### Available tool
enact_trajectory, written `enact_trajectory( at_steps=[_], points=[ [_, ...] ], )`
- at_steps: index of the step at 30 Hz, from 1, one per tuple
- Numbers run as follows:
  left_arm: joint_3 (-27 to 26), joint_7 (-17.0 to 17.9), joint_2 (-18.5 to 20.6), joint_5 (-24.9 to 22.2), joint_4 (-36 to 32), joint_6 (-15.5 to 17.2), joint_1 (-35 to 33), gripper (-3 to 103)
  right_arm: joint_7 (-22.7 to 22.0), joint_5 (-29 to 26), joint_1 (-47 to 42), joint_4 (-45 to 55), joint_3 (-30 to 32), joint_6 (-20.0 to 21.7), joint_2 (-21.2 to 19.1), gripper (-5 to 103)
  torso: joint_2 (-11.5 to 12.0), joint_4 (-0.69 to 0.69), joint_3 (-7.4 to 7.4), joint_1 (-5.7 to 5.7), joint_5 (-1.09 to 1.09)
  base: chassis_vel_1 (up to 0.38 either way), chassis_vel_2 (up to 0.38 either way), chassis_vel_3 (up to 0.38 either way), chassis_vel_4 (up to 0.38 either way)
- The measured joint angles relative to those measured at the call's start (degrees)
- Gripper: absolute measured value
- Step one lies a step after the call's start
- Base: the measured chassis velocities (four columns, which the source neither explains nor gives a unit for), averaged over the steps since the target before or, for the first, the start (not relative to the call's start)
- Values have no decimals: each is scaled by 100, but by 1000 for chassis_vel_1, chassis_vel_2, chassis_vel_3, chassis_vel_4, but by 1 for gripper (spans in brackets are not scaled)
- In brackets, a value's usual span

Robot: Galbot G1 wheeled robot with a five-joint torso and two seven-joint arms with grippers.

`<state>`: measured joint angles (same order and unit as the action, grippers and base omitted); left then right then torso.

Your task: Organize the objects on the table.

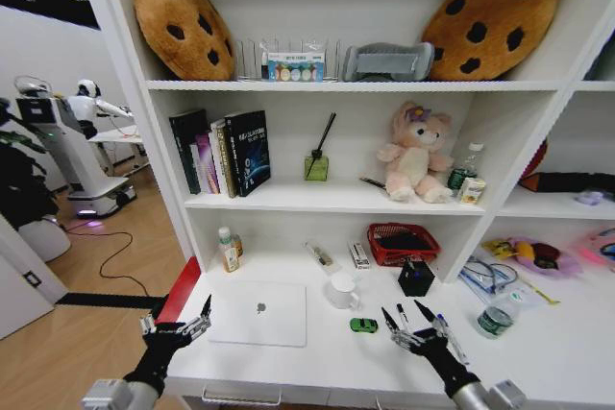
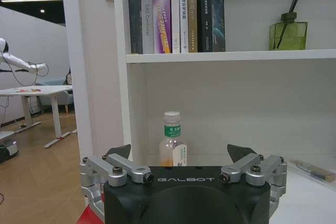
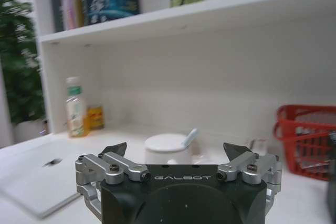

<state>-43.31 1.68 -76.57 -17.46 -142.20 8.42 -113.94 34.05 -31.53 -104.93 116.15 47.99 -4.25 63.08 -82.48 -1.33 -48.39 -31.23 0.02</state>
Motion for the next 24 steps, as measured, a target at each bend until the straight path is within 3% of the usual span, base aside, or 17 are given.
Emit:
enact_trajectory(
  at_steps=[2, 3, 4, 6, 11, 24],
  points=[
    [0, 1, 0, -1, 1, 0, 1, 100, 579, -69, 199, -366, -13, -3, -307, 100, 0, -1, 0, 0, 0, 0, 0, 0, 0],
    [0, -1, 2, -2, 2, 0, 2, 100, 1097, -72, 416, -704, -56, -48, -578, 100, 0, -2, 0, 0, 0, 0, 0, 0, 0],
    [0, -1, 2, -2, 2, 0, 2, 100, 1097, -72, 416, -704, -56, -48, -578, 100, 0, -2, 0, 0, 0, 0, 0, 0, 0],
    [1, -4, 4, -5, 3, 0, 2, 100, 1763, 17, 876, -1235, -201, -172, -968, 100, 0, -2, 0, 0, 0, 0, 0, 0, 0],
    [0, -1, 5, -6, 5, -1, 2, 100, 2260, 157, 1426, -1891, -420, -335, -1267, 100, 0, -1, 0, 0, -1, 0, 0, 0, 0],
    [1, -2, 10, -10, 7, -5, 1, 100, 2342, 625, 2091, -2705, -913, -479, -1268, 100, -1, -2, 1, 0, -2, 0, 0, 0, 0]
  ],
)
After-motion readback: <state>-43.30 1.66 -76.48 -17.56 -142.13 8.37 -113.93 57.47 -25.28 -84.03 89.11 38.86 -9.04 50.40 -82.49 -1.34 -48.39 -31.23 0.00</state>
